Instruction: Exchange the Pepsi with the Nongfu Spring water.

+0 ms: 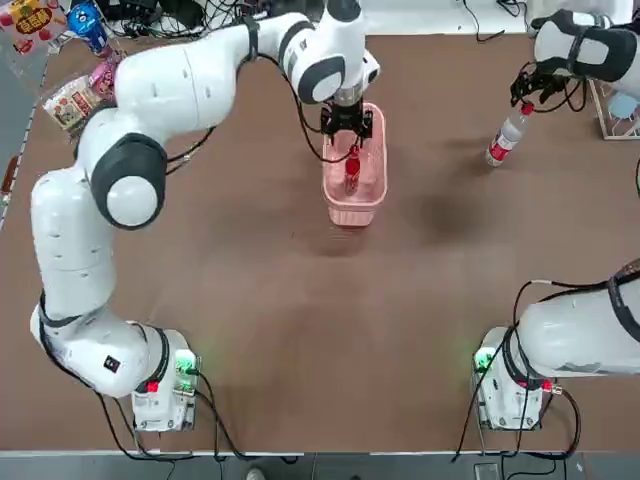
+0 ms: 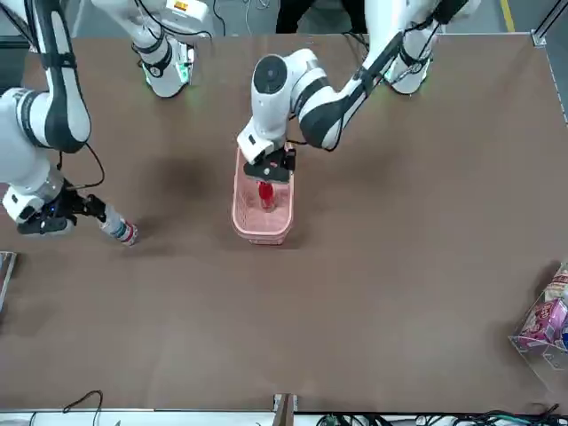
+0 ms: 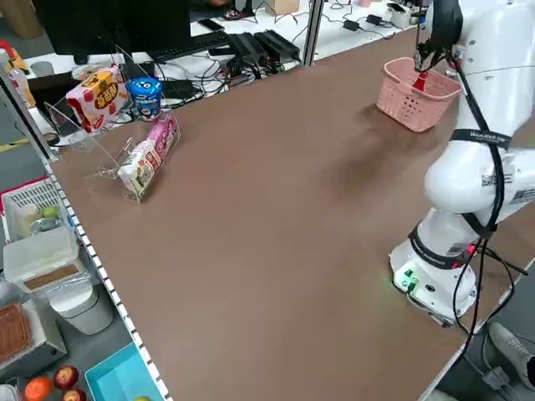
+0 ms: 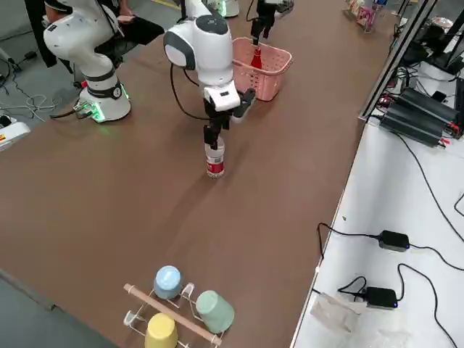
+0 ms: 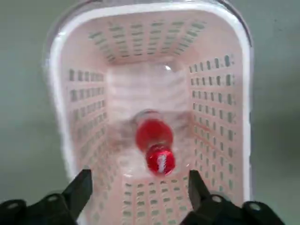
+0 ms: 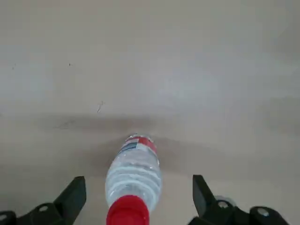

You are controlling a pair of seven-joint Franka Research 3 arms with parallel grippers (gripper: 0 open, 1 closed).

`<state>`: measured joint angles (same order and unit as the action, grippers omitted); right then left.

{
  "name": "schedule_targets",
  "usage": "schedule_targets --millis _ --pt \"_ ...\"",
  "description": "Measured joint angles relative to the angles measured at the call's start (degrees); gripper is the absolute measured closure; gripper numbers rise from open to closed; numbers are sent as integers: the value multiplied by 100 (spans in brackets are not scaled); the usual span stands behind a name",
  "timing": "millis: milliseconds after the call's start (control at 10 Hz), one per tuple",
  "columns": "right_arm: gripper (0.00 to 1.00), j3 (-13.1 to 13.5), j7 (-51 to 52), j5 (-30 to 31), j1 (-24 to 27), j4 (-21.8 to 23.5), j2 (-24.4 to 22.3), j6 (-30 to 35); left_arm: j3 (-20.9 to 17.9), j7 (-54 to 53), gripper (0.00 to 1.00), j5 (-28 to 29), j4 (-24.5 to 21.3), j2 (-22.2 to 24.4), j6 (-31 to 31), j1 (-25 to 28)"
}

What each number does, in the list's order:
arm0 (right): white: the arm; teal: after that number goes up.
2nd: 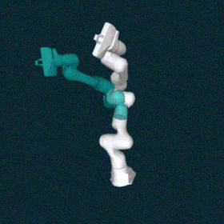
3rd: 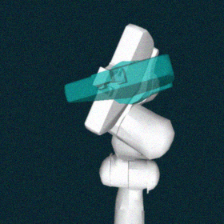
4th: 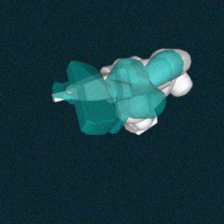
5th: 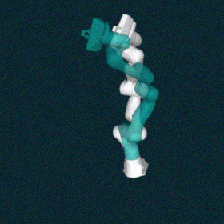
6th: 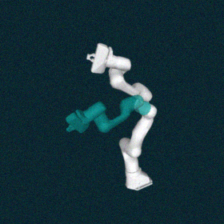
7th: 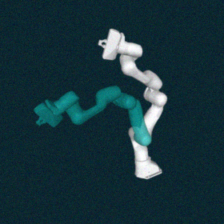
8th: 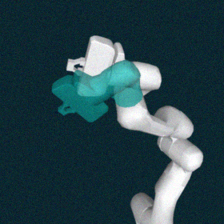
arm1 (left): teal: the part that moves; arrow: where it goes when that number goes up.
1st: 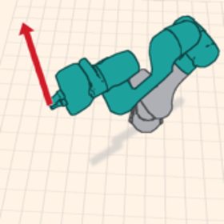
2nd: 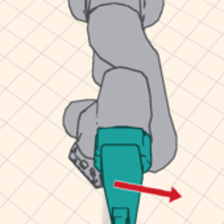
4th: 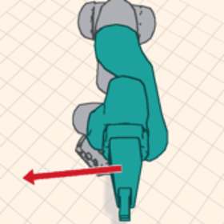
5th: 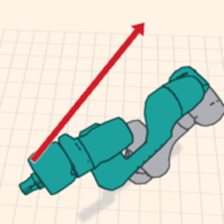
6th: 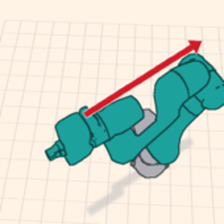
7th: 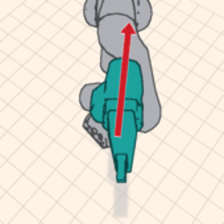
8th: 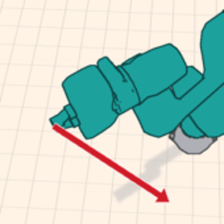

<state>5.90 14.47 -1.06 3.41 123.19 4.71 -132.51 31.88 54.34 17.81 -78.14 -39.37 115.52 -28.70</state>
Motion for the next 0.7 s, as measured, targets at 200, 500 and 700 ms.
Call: schedule_targets --millis 200,500,700 --pt "0 -1 6 0 -13 125 -168 -54 -822 262 16 0 175 -248 103 -813" --pt "0 -1 44 0 -14 406 -175 -491 -1041 329 42 0 275 -276 116 -995" --pt "1 -1 58 0 -17 430 -175 -514 -1050 317 57 0 309 -276 116 -948"
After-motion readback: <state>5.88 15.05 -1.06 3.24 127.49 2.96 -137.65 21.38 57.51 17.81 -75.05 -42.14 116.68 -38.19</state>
